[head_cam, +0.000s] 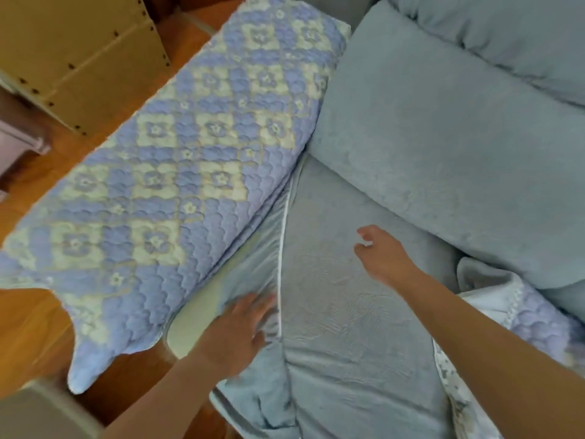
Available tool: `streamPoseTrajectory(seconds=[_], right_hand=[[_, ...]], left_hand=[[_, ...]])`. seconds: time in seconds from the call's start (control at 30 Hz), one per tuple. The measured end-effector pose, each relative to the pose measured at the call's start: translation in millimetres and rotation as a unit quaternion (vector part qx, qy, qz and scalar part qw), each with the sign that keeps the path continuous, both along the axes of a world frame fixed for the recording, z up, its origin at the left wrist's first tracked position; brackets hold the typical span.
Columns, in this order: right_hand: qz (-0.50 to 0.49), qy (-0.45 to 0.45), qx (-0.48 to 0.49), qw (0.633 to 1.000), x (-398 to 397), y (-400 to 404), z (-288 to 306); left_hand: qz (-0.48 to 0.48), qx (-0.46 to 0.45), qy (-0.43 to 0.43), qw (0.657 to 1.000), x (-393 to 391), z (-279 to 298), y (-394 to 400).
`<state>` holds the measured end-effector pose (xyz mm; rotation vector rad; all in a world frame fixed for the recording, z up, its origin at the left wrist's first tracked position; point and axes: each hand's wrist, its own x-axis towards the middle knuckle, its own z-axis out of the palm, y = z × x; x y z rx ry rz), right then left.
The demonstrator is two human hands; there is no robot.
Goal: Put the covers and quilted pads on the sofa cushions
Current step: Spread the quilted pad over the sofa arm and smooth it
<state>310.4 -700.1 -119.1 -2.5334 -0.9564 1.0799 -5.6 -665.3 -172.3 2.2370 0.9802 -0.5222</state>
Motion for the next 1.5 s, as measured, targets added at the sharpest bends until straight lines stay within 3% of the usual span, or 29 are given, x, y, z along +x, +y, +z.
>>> streamPoseTrajectory(seconds=[0.07, 0.23, 0.37, 0.43, 0.53, 0.57, 0.67, 0.8, 0.9, 1.03, 1.1, 1.2, 1.27, 1.5], right_hand=[[0.015, 0.028, 0.001, 0.999, -15, 9, -3], [0.077, 0.091, -0.009, 0.993, -60, 22, -26], [0.102, 0.122, 0.002, 0.987, -86, 31, -40], [0.101, 0.133, 0.013, 0.986, -96, 40, -40], [0.13, 0.126, 0.026, 0.983, -110, 62, -42], [0.156, 0.116, 0.027, 0.981, -115, 70, -43], [0.223, 0.082, 0.041, 0.97, -128, 86, -48], [0.152, 0.004, 0.102, 0.983, -98, 86, -36], [0.081, -0.125, 0.118, 0.982, -32, 82, -4], [0.043, -0.357, 0.154, 0.92, 89, 99, 50], [0.005, -0.409, 0.133, 0.903, 151, 111, 78], [-0.066, -0.378, 0.05, 0.922, 216, 111, 95], [-0.049, -0.371, 0.012, 0.927, 236, 108, 95], [-0.015, -0.383, 0.004, 0.924, 262, 110, 97]], left_hand=[[0.026, -0.021, -0.02, 0.999, 3, -3, 2], [0.201, 0.019, 0.053, 0.978, -33, -44, 28], [0.202, 0.025, 0.038, 0.978, -61, -58, 20], [0.289, 0.002, 0.005, 0.957, -68, -55, 8], [0.438, -0.087, 0.029, 0.894, -83, -44, 2], [0.438, -0.101, 0.046, 0.892, -88, -44, 1], [0.342, -0.08, 0.111, 0.93, -96, -53, -2], [0.348, -0.077, 0.137, 0.924, -77, -51, 7], [0.284, -0.09, 0.147, 0.943, -50, -30, 20], [0.221, -0.085, 0.073, 0.969, 2, -4, 51], [0.218, -0.069, 0.05, 0.972, 29, 9, 68], [0.239, -0.084, 0.017, 0.967, 64, 22, 86], [0.249, -0.08, 0.0, 0.965, 85, 34, 93], [0.23, -0.063, -0.042, 0.97, 139, 60, 101]])
